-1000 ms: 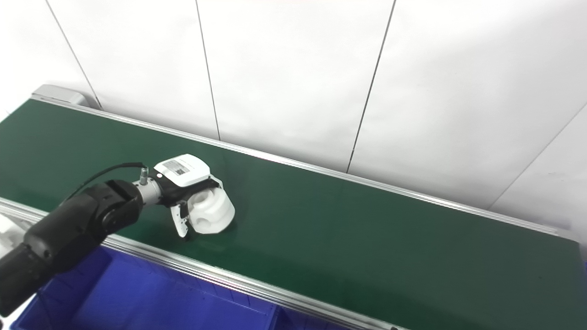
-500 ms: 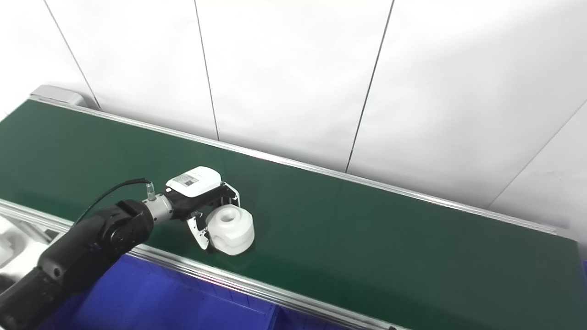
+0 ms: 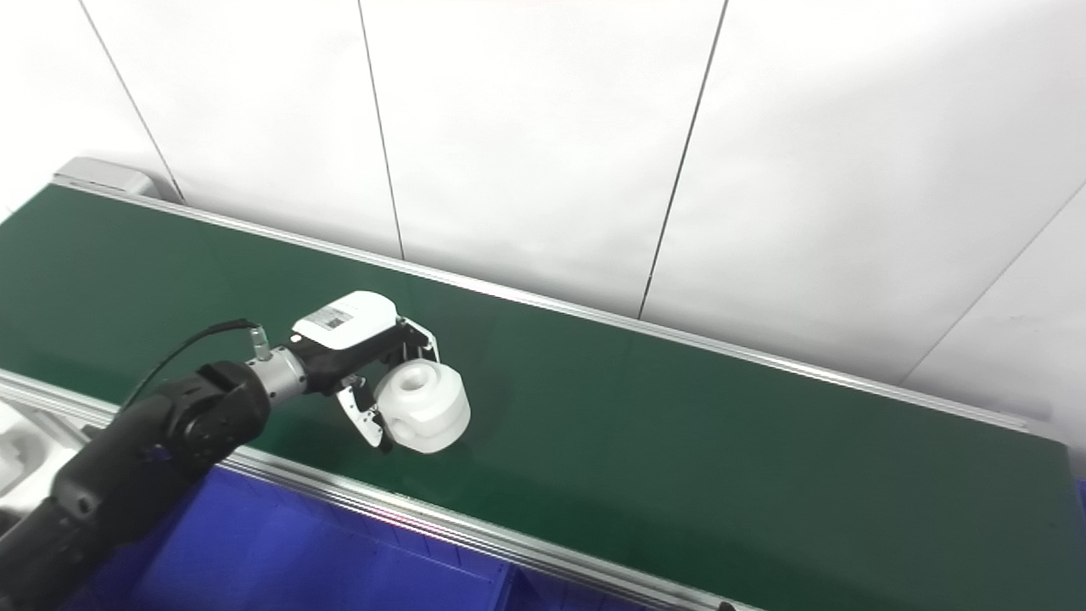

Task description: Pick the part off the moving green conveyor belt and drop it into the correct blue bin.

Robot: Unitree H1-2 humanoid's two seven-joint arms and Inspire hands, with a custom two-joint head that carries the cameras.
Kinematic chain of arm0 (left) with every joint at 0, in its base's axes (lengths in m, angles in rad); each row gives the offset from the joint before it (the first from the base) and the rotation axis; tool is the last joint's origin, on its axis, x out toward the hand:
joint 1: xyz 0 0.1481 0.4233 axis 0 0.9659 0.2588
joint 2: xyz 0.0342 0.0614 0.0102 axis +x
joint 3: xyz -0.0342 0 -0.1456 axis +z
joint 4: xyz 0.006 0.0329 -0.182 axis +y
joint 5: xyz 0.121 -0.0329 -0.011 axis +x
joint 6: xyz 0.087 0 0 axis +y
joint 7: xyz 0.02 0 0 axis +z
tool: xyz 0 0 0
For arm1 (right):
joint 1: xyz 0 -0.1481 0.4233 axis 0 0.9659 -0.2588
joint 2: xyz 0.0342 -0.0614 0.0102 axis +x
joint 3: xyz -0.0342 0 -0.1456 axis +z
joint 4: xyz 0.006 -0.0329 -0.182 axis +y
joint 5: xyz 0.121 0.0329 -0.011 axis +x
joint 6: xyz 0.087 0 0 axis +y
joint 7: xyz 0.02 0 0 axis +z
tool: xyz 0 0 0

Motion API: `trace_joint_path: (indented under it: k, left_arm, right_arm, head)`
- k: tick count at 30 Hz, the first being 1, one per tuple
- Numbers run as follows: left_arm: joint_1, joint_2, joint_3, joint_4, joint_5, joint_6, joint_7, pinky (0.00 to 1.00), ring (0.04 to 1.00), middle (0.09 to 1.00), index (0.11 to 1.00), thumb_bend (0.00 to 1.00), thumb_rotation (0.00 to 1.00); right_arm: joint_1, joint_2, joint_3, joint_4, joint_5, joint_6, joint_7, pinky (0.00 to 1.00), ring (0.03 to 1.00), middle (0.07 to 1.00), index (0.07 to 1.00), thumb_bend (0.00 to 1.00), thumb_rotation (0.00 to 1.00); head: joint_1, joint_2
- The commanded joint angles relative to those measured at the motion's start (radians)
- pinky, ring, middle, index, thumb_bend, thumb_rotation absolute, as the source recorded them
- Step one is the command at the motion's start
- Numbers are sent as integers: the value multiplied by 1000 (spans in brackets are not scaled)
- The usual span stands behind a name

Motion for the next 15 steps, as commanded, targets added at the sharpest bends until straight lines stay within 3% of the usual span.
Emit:
trace_joint_path:
  k: [1,3,9,12,15]
  left_arm:
    - [-8,53,43,-78,-42,12,-11,419,412,473,486,526,0]
    - [23,71,66,-141,-58,26,-36,377,385,456,492,526,0]
    - [201,160,143,-324,-77,32,-95,434,445,499,469,525,0]
    - [294,185,177,-359,-88,-5,-82,427,447,502,466,524,0]
    - [392,196,212,-373,-103,-44,-68,385,389,465,491,525,0]
  right_arm:
    - [3,-7,-8,-55,8,11,6,1000,1000,1000,1000,954,907]
    - [0,-10,-12,-69,10,23,6,1000,1000,1000,1000,946,916]
    - [-5,-23,-18,-106,32,66,15,1000,1000,1000,1000,921,949]
    - [-9,-29,-21,-113,40,78,18,1000,1000,1000,1000,921,931]
    - [-14,-32,-28,-119,12,82,14,1000,1000,1000,1000,921,955]
  head:
    - [29,30]
    - [43,50]
    - [48,77]
    - [49,84]
    - [50,94]
